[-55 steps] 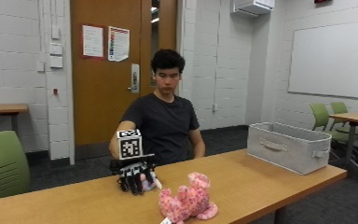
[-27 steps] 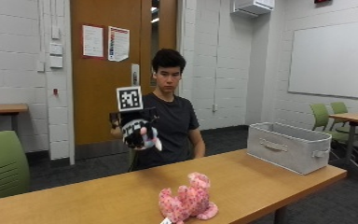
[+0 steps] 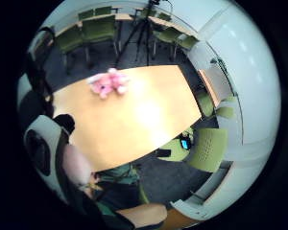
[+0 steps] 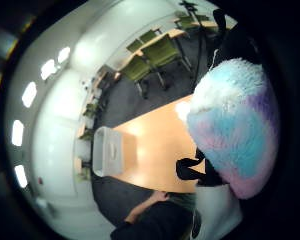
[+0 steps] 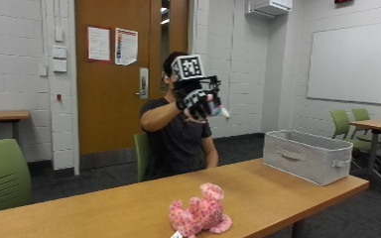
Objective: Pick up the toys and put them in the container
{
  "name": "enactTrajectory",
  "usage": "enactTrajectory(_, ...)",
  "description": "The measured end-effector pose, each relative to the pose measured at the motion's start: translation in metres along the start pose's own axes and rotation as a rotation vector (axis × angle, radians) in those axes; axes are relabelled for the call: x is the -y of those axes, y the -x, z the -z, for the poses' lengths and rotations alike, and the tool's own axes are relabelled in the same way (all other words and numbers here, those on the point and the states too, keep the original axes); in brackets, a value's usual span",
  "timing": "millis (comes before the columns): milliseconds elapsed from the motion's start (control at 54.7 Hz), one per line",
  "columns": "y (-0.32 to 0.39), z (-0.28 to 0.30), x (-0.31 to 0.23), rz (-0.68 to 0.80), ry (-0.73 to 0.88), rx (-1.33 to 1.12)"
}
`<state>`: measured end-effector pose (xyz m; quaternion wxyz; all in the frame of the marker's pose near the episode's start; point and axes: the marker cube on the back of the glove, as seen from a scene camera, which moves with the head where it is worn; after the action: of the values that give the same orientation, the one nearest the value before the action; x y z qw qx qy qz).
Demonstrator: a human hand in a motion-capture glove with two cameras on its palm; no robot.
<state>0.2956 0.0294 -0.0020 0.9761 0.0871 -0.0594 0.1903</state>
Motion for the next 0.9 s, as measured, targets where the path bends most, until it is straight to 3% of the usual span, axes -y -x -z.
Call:
enactTrajectory(347, 0.268, 0.001, -0.029, 0.257, 0.056, 0.015)
enactTrajectory(603, 0.439, -0.020, -0.081, 0.373, 0.085, 0.030)
enactTrajectory(695, 0.458, -0.029, -0.070, 0.449, 0.115, 0.072)
enactTrajectory(805, 0.474, -0.039, -0.071, 0.685, 0.047, 0.039)
enactTrajectory(896, 0.503, -0.044, -0.089, 0.619, 0.128, 0.119)
